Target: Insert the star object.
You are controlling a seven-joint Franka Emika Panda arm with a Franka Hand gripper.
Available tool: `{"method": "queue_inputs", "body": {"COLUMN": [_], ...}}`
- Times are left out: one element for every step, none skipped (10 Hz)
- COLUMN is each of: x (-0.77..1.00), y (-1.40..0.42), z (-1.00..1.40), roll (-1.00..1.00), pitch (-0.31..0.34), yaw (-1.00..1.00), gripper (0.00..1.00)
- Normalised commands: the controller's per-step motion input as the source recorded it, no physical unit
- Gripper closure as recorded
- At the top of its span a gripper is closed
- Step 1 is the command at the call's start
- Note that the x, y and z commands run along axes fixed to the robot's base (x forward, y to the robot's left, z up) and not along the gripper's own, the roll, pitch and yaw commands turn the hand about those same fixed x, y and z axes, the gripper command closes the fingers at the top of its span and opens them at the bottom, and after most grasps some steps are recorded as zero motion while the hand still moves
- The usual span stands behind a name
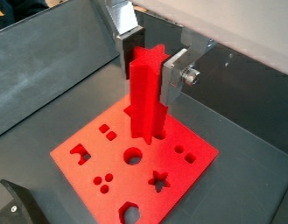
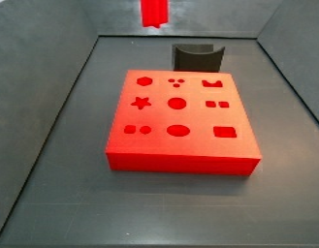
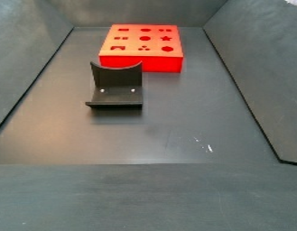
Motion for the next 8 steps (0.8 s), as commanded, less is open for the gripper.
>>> {"method": "queue_inputs", "body": {"x": [0.15,0.29,0.17,0.08,0.00,-0.15,-0.22,-0.12], "y": [0.00,0.00,0.03,0.15,0.12,0.13,0.12,0.06], "z": [-0.23,-0.52,-0.49,-0.29,-0.48,-0.60,-0.60,-0.58], "roll": [0.00,0.00,-0.10,-0.21,-0.23,-0.24,-0.27,-0.26], "pitch": [-0.041,-0.007,0.000,-0.031,-0.039,0.000,0.000,0.000], "yaw": [0.00,-0.17,-0.44,-0.43,-0.53,-0.56,-0.50,-0.51], "gripper": [1.00,1.00,1.00,1.00,1.00,1.00,1.00,1.00]}}
